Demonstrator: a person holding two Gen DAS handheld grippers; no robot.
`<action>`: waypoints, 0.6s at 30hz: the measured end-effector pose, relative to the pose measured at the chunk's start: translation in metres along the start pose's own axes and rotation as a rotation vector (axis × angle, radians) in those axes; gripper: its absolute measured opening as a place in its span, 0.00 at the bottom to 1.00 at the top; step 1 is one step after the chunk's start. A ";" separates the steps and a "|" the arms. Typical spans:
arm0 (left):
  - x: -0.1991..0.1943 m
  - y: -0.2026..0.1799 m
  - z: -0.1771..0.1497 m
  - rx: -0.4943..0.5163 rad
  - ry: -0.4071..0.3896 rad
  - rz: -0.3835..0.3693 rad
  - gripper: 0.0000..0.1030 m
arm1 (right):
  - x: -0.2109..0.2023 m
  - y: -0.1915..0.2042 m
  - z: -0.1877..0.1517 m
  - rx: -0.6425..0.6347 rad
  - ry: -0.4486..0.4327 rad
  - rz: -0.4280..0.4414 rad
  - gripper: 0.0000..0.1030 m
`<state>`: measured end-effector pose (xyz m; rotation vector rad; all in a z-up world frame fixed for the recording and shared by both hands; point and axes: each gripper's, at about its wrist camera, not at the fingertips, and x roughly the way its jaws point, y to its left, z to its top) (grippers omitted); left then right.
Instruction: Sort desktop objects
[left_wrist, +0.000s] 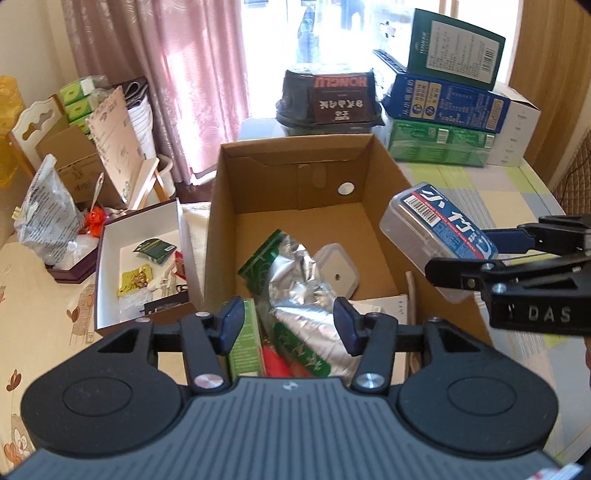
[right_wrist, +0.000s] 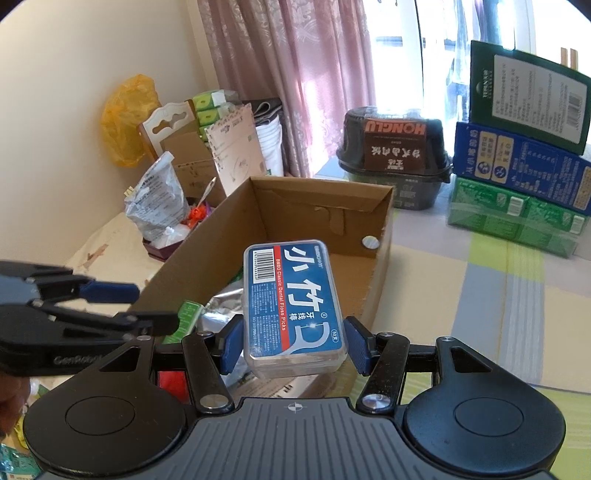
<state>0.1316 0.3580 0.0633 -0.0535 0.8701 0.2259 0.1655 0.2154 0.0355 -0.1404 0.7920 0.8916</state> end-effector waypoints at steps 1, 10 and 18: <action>-0.002 0.002 -0.002 -0.008 -0.003 0.001 0.46 | 0.001 0.001 0.001 0.005 -0.004 0.008 0.53; -0.024 0.015 -0.020 -0.079 -0.033 -0.004 0.65 | -0.016 -0.008 0.000 0.072 -0.077 0.061 0.72; -0.052 0.001 -0.046 -0.128 -0.061 -0.007 0.87 | -0.062 -0.010 -0.036 0.091 -0.044 0.012 0.90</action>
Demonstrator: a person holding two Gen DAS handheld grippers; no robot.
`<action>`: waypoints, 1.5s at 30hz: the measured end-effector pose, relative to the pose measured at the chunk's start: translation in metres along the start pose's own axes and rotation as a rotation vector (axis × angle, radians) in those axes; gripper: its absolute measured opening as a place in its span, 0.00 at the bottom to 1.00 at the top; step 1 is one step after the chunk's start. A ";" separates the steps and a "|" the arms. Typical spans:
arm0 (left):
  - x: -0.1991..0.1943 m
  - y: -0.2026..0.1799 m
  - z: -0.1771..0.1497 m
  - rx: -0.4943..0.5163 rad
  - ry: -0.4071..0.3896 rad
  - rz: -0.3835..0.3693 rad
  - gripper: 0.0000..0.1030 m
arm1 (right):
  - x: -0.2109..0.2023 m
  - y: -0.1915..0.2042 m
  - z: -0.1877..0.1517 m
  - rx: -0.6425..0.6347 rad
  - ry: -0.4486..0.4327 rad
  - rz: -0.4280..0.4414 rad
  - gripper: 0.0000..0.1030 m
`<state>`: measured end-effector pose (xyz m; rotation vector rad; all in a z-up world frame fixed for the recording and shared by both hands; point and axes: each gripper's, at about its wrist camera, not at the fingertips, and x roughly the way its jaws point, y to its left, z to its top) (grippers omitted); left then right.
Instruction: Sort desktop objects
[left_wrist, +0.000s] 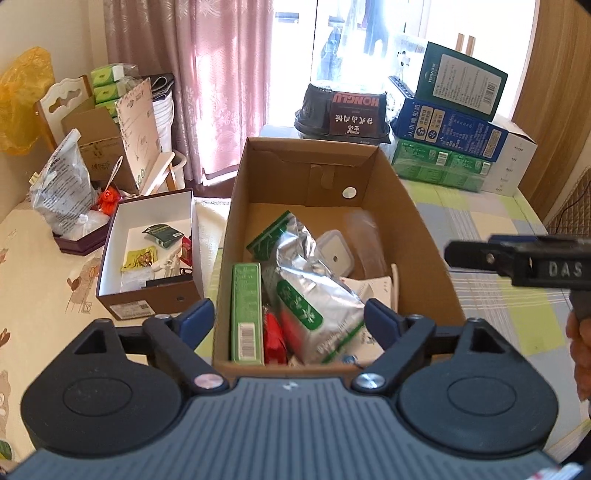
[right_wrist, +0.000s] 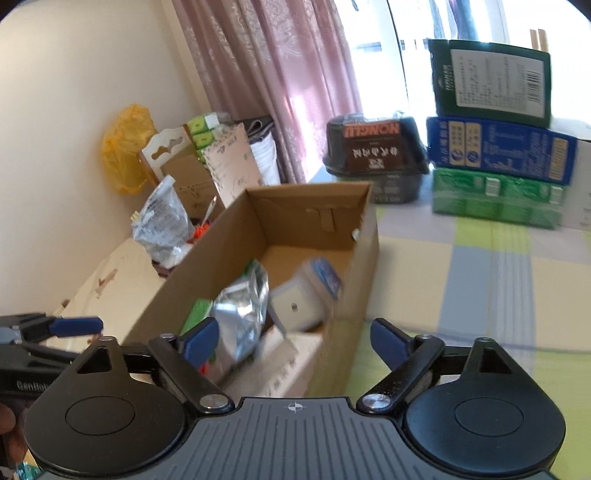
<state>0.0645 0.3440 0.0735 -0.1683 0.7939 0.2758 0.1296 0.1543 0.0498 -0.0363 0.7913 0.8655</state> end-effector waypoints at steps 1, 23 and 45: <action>-0.004 -0.003 -0.003 -0.003 -0.005 0.003 0.88 | -0.005 0.002 -0.005 -0.001 0.006 -0.001 0.91; -0.122 -0.027 -0.072 -0.098 -0.031 0.090 0.98 | -0.116 0.042 -0.083 -0.045 0.022 -0.073 0.98; -0.163 -0.040 -0.097 -0.098 -0.063 0.124 0.99 | -0.146 0.062 -0.090 -0.089 -0.001 -0.077 0.98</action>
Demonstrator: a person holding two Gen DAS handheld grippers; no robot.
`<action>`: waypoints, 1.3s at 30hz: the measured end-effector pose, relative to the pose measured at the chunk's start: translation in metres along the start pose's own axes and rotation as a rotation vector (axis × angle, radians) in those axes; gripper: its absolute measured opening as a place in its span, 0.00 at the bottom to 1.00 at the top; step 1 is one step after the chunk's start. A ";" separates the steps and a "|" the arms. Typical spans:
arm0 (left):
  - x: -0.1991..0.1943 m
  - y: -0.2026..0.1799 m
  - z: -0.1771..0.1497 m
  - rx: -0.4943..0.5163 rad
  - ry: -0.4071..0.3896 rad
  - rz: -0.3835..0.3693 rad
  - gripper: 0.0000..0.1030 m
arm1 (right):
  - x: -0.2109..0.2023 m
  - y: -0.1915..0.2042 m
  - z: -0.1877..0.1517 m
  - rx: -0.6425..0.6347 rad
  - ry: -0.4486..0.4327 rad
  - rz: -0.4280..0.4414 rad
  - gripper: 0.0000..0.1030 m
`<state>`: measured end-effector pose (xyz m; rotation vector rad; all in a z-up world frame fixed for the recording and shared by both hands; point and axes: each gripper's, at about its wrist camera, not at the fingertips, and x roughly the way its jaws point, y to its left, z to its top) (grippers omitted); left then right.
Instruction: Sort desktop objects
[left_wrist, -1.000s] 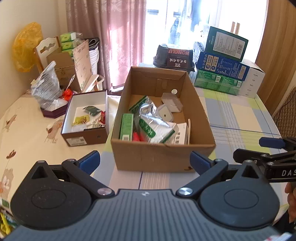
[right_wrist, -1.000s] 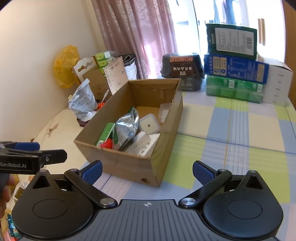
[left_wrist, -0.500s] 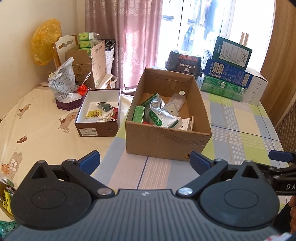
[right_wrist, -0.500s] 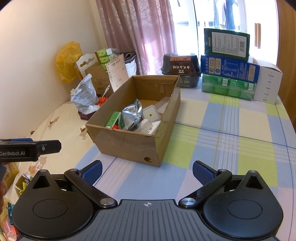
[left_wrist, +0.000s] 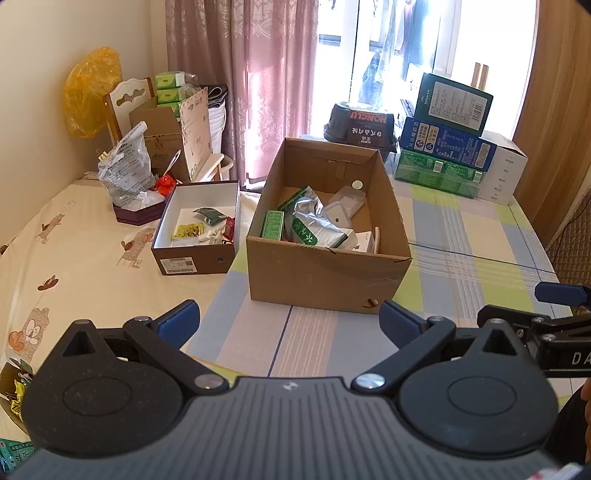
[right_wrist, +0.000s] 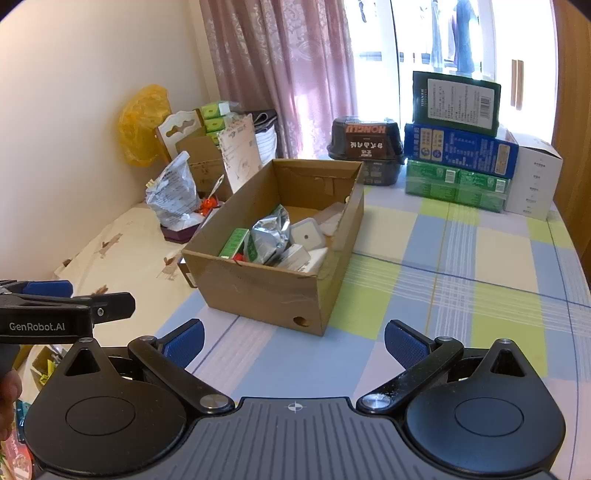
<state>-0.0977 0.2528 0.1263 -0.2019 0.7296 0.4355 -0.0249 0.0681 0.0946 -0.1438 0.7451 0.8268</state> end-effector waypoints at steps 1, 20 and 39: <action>0.000 0.000 0.000 0.002 0.000 -0.001 0.99 | 0.000 0.000 0.000 0.001 -0.001 -0.002 0.98; 0.002 -0.003 0.005 0.024 0.000 -0.011 0.99 | 0.006 -0.005 0.001 0.003 0.013 -0.023 0.98; 0.009 -0.008 0.008 0.042 0.006 -0.021 0.99 | 0.012 -0.009 0.000 0.009 0.025 -0.032 0.98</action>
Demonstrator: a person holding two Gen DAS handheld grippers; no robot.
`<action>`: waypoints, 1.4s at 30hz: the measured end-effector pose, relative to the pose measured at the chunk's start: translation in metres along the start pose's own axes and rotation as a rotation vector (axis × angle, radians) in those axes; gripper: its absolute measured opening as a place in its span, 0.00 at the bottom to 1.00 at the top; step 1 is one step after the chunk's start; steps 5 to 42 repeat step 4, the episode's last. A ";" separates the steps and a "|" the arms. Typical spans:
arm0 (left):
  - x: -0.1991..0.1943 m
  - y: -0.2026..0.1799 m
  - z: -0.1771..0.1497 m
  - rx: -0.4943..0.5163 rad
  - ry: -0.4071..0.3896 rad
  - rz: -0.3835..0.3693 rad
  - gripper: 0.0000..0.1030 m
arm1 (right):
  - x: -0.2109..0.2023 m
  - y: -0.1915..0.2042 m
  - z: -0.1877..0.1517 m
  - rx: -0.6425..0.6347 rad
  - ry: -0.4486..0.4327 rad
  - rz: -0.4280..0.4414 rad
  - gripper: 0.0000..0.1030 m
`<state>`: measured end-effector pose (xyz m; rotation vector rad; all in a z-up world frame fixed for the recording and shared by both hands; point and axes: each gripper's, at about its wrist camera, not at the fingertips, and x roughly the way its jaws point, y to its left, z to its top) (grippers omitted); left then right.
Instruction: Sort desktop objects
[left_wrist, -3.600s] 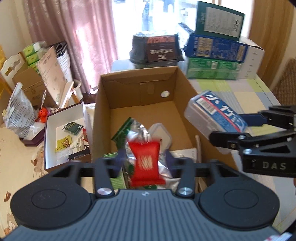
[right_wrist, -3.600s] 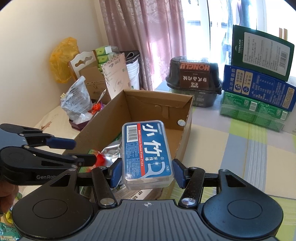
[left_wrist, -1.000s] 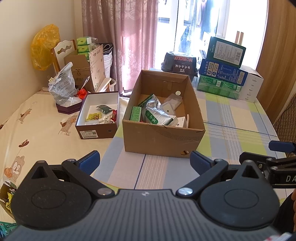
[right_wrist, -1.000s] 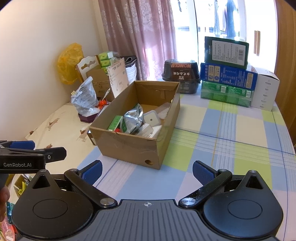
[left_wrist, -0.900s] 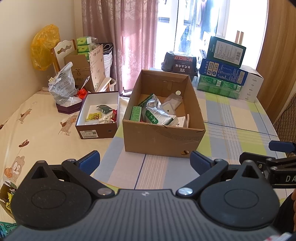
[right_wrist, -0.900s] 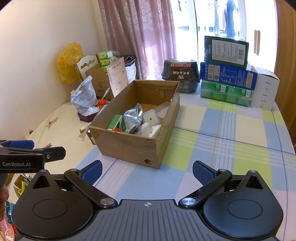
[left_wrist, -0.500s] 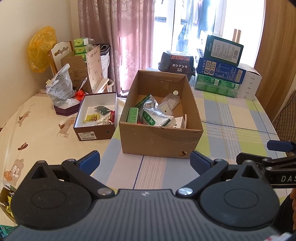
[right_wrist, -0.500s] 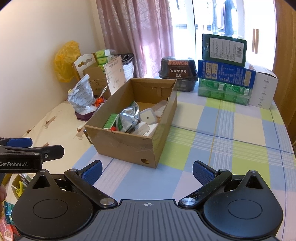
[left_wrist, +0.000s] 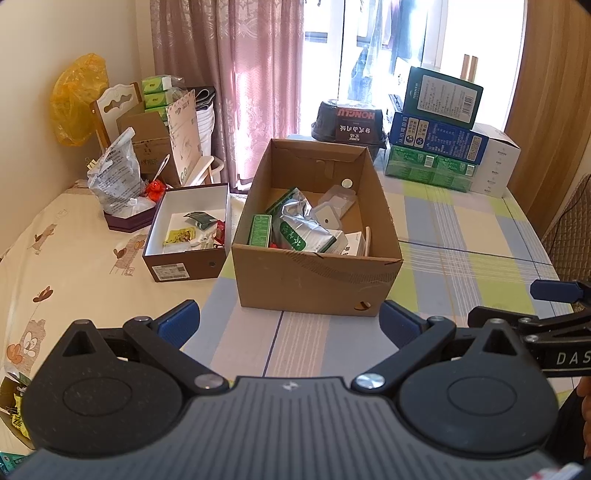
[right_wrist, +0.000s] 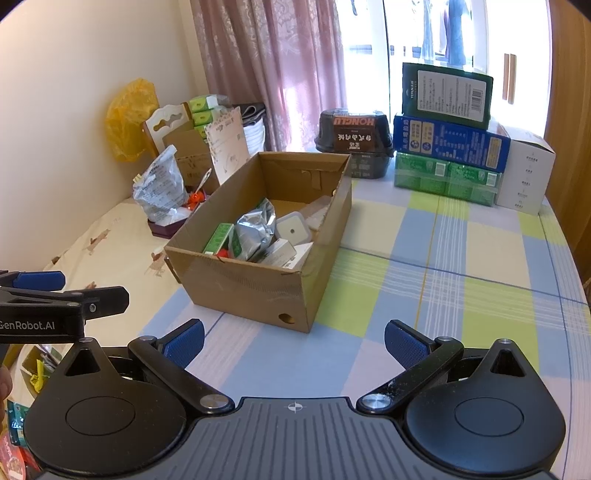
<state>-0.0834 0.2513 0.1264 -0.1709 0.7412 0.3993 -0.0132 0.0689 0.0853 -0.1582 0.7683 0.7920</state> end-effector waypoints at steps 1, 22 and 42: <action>0.000 0.000 0.000 0.001 -0.001 -0.002 0.99 | 0.000 0.000 -0.001 0.001 0.001 -0.001 0.98; 0.000 0.002 -0.003 -0.002 -0.019 -0.020 0.99 | 0.000 -0.001 -0.003 0.000 0.003 -0.004 0.98; 0.000 0.002 -0.003 -0.002 -0.019 -0.020 0.99 | 0.000 -0.001 -0.003 0.000 0.003 -0.004 0.98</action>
